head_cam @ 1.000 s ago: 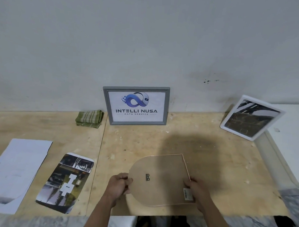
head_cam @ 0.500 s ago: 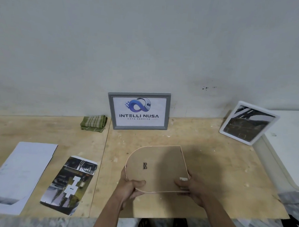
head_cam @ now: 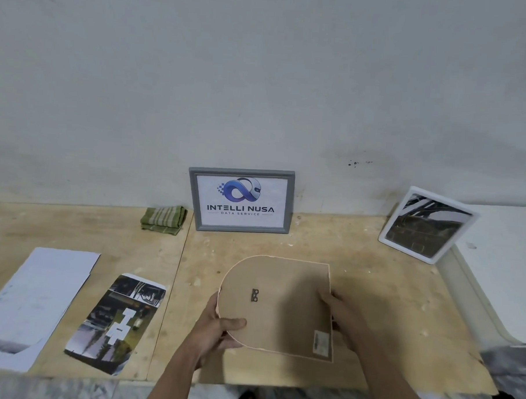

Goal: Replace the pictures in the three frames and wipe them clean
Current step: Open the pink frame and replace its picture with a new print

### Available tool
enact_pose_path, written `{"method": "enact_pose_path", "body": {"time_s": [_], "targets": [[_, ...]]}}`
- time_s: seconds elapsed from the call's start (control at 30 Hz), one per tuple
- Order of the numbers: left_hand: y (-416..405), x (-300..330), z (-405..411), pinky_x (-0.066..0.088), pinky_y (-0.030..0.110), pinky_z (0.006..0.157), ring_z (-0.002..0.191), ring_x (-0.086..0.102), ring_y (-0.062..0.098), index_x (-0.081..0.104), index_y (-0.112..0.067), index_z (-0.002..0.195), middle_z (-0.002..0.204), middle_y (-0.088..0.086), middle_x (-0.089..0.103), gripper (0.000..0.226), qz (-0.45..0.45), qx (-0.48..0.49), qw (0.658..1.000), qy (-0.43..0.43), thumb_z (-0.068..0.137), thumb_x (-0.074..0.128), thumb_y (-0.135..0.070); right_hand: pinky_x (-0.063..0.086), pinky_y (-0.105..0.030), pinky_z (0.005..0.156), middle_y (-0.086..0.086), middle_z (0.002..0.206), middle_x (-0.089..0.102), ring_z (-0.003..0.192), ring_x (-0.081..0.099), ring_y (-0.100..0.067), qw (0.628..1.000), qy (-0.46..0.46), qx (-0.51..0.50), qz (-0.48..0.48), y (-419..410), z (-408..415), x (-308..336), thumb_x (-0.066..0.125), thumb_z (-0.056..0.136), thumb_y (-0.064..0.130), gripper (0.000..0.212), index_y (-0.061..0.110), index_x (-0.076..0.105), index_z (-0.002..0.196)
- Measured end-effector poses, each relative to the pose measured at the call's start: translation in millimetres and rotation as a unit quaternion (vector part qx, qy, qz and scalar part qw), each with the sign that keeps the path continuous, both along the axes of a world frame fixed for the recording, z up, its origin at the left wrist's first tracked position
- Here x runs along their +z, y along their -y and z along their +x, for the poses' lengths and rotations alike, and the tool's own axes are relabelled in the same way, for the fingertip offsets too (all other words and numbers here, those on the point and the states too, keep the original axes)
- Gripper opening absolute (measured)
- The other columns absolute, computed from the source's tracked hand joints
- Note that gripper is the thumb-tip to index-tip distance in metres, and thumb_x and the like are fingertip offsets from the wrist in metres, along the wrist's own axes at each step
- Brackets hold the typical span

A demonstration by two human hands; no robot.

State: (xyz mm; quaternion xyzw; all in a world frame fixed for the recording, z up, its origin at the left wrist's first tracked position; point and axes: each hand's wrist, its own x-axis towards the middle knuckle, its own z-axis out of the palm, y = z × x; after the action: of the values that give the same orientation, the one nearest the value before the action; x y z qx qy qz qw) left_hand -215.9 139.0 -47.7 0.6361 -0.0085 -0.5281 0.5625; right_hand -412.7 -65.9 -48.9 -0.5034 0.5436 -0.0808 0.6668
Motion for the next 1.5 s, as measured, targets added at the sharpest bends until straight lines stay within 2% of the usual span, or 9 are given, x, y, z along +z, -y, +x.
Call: {"method": "enact_pose_path", "body": {"time_s": [0.23, 0.43, 0.7, 0.97, 1.03, 1.1, 1.2, 1.37, 1.5], "targets": [[22.1, 28.3, -5.2, 0.043, 0.027, 0.059, 0.052, 0.056, 0.012, 0.072, 0.003, 0.098, 0.067, 0.003, 0.067, 0.028, 0.041, 0.041, 0.993, 0.098, 0.082, 0.077, -0.019, 0.045, -0.033, 0.063, -0.012, 0.081, 0.069, 0.067, 0.059, -0.021, 0.997, 0.025, 0.002, -0.075, 18.9, -24.1, 21.7, 0.065, 0.09, 0.026, 0.02, 0.007, 0.07, 0.087], [25.8, 34.2, -30.0, 0.036, 0.033, 0.067, 0.075, 0.051, 0.025, 0.068, 0.002, 0.092, 0.08, 0.012, 0.062, 0.055, 0.022, 0.029, 0.996, 0.083, 0.059, 0.083, -0.04, 0.056, -0.033, 0.067, -0.006, 0.09, 0.076, 0.079, 0.072, -0.023, 0.994, 0.061, 0.066, -0.069, 26.4, -36.2, 46.5, 0.076, 0.079, 0.017, 0.024, 0.015, 0.068, 0.101], [42.2, 54.6, -45.6, 0.051, 0.026, 0.057, 0.065, 0.07, 0.016, 0.072, -0.008, 0.101, 0.09, 0.011, 0.078, 0.015, 0.013, 0.046, 0.988, 0.148, 0.086, 0.074, -0.011, 0.057, -0.03, 0.064, -0.008, 0.096, 0.076, 0.081, 0.074, -0.023, 0.991, 0.105, 0.068, -0.043, 38.1, -26.2, 68.9, 0.079, 0.073, 0.002, 0.046, 0.011, 0.061, 0.115], [33.7, 66.0, -25.1, 0.054, 0.039, 0.077, 0.099, 0.066, 0.03, 0.061, -0.014, 0.124, 0.119, 0.013, 0.069, 0.048, 0.105, 0.066, 0.979, 0.163, 0.088, 0.071, -0.043, 0.053, -0.04, 0.074, 0.002, 0.083, 0.072, 0.075, 0.068, -0.021, 0.96, 0.199, 0.086, -0.175, 12.0, 5.3, 101.2, 0.068, 0.084, 0.018, 0.004, 0.017, 0.068, 0.088], [31.8, 77.8, -13.3, 0.057, 0.045, 0.08, 0.094, 0.065, 0.034, 0.056, -0.007, 0.121, 0.118, 0.017, 0.064, 0.06, 0.119, 0.096, 0.982, 0.112, 0.092, 0.057, -0.06, 0.044, -0.035, 0.065, 0.007, 0.073, 0.055, 0.068, 0.053, -0.012, 0.894, 0.158, 0.16, -0.387, -4.9, 24.7, 102.4, 0.067, 0.082, 0.027, 0.009, 0.021, 0.061, 0.077], [26.9, 90.2, 0.1, 0.06, 0.045, 0.077, 0.089, 0.066, 0.034, 0.06, -0.001, 0.111, 0.104, 0.019, 0.066, 0.069, 0.056, 0.118, 0.991, 0.002, 0.091, 0.052, -0.067, 0.041, -0.032, 0.062, 0.009, 0.077, 0.047, 0.075, 0.046, -0.013, 0.735, 0.116, 0.279, -0.606, -27.1, 39.1, 102.3, 0.066, 0.08, 0.021, 0.006, 0.022, 0.059, 0.08], [11.3, 104.3, 14.3, 0.06, 0.034, 0.064, 0.082, 0.064, 0.027, 0.068, -0.001, 0.1, 0.092, 0.015, 0.066, 0.032, 0.01, 0.114, 0.993, 0.004, 0.094, 0.063, -0.032, 0.047, -0.032, 0.072, 0.006, 0.091, 0.049, 0.086, 0.045, -0.017, 0.568, 0.124, 0.4, -0.708, -55.3, 49.1, 100.3, 0.063, 0.071, 0.02, 0.023, 0.027, 0.051, 0.089], [-39.4, 96.1, 39.2, 0.052, 0.034, 0.064, 0.07, 0.062, 0.026, 0.07, -0.001, 0.089, 0.079, 0.013, 0.071, 0.014, 0.058, 0.163, 0.983, 0.066, 0.09, 0.056, 0.0, 0.024, -0.034, 0.109, 0.013, 0.14, 0.022, 0.128, 0.018, -0.01, 0.761, -0.005, 0.443, -0.474, -84.7, 72.3, 104.2, 0.05, 0.072, 0.08, 0.079, 0.051, 0.027, 0.142], [-84.3, 93.3, 62.0, 0.05, 0.033, 0.062, 0.074, 0.063, 0.025, 0.071, 0.0, 0.106, 0.085, 0.012, 0.073, 0.021, 0.03, 0.163, 0.982, 0.092, 0.093, 0.054, -0.002, 0.04, -0.043, 0.102, -0.003, 0.13, 0.049, 0.118, 0.048, -0.023, 0.881, -0.105, 0.245, -0.391, -92.3, 119.8, 92.0, 0.027, 0.09, 0.069, 0.058, 0.034, 0.033, 0.136]]}}
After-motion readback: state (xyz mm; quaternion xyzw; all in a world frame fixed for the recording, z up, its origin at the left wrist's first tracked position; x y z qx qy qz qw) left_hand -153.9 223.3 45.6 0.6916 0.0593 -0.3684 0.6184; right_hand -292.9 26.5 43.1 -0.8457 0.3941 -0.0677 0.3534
